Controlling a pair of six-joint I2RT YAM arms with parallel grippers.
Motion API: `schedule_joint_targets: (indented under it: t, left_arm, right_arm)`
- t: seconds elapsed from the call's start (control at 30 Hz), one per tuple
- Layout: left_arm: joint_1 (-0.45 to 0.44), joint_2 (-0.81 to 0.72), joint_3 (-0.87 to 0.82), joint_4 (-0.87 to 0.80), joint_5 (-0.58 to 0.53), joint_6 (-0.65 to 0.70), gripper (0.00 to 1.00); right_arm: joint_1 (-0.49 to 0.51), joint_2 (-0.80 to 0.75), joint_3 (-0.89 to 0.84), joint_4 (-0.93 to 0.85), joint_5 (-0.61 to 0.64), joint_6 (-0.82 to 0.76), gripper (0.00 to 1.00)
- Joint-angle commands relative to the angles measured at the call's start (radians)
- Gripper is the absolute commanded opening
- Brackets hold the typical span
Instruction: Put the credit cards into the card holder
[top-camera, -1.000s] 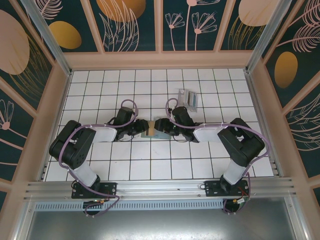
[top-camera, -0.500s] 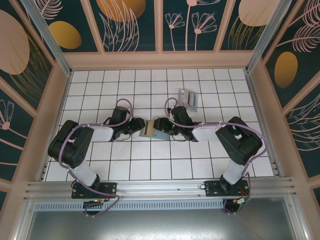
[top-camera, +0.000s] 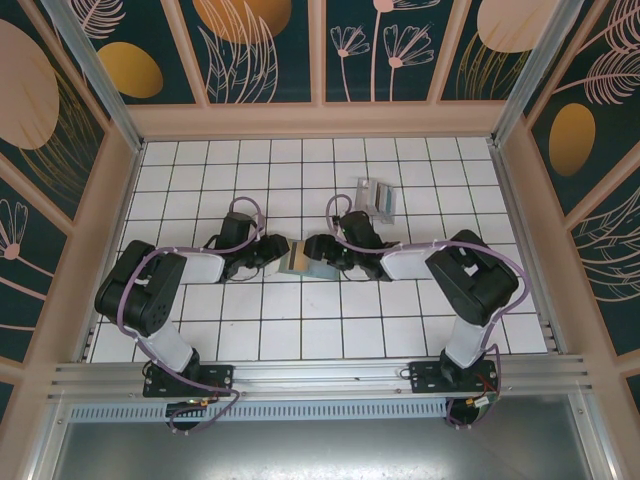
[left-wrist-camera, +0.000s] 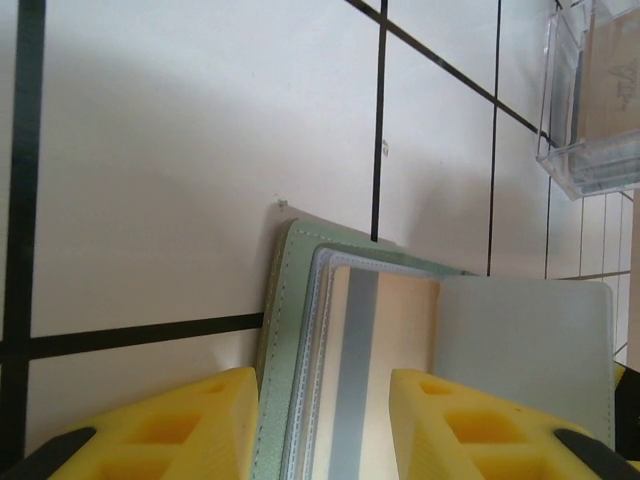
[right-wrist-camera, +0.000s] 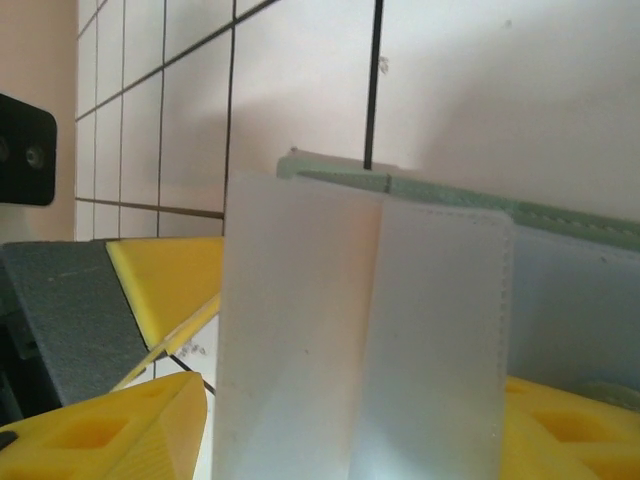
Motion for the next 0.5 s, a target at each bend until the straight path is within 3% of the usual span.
schedule_joint_targets:
  t: [0.0, 0.23, 0.47]
  left_arm:
    - [0.007, -0.016, -0.012, 0.044, 0.028, -0.015, 0.41]
    - [0.013, -0.004, -0.01, 0.068, 0.044, -0.024, 0.41]
    - [0.02, -0.006, -0.012, 0.075, 0.05, -0.022, 0.41]
  right_arm:
    - [0.006, 0.031, 0.05, -0.006, -0.005, -0.015, 0.69]
    - [0.012, 0.076, 0.137, -0.096, 0.006, -0.024, 0.69]
    - [0.012, 0.011, 0.165, -0.261, 0.121, -0.051, 0.7]
